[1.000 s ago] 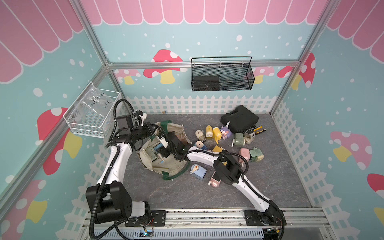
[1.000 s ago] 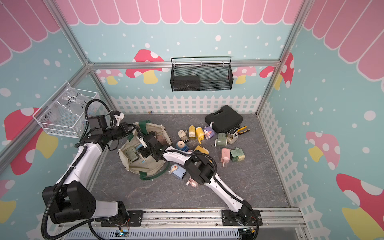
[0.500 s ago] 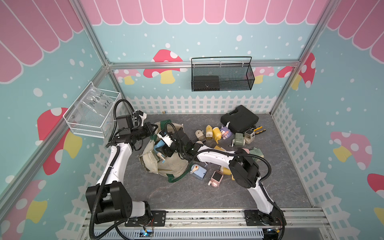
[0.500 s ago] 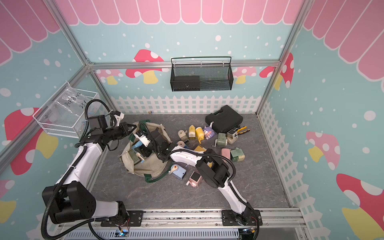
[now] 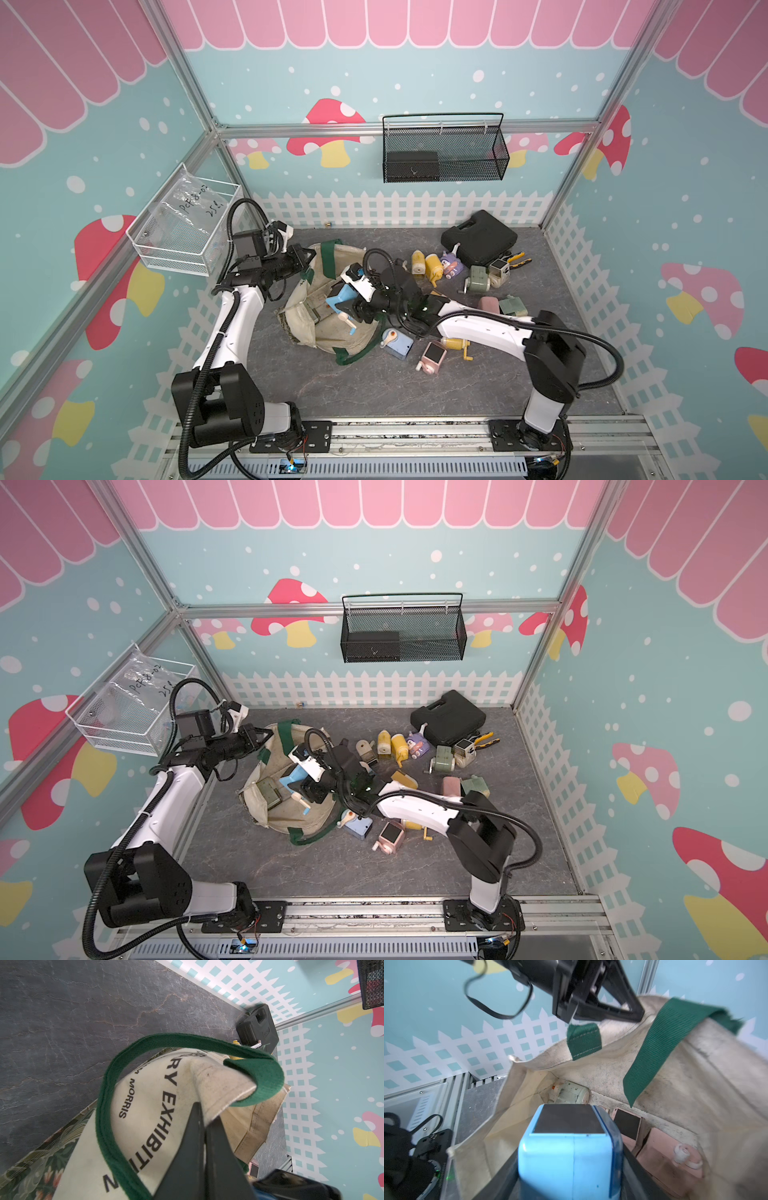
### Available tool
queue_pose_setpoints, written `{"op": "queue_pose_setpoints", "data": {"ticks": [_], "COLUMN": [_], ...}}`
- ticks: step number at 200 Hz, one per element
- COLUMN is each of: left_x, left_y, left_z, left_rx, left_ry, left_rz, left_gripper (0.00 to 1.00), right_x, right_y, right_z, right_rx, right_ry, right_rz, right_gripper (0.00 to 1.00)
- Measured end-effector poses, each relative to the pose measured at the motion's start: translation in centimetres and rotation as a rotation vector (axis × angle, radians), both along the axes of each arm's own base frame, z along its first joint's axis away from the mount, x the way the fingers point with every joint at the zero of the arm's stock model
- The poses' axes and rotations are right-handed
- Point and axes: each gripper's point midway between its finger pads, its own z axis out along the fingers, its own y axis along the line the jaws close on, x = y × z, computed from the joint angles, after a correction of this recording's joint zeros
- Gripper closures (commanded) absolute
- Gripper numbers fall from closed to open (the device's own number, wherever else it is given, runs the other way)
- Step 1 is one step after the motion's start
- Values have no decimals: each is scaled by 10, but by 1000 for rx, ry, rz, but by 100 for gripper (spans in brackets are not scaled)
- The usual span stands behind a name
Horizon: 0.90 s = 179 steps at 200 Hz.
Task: Take out the pencil sharpeners from the tote bags
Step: Pick up the pencil sharpener from the canvas bag, then place the pencil sharpener at the center of the board.
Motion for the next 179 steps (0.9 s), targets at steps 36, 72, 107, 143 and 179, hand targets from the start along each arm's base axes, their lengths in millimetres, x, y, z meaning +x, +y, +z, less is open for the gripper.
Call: {"op": "queue_pose_setpoints", "data": {"ticks": [36,72,107,143,179], "left_x": [0,0,0,0,0], "left_y": [0,0,0,0,0], "left_z": [0,0,0,0,0], "left_rx": [0,0,0,0,0], "left_ry": [0,0,0,0,0], "left_rz": [0,0,0,0,0], "left_gripper": [100,100,100,100,100], "right_x": [-29,-20,-15,-27,-33], "right_y": [-68,-157,-240,-278,-298], "right_z": [31,-9,-62,-99,-131], "right_rx": [71,23,-42,-82,-138], "right_ry": [-45,47,168,276,363], "right_rz": [-68,-301,-572,-713,-804], "right_gripper": [62,62,62,60,59]}}
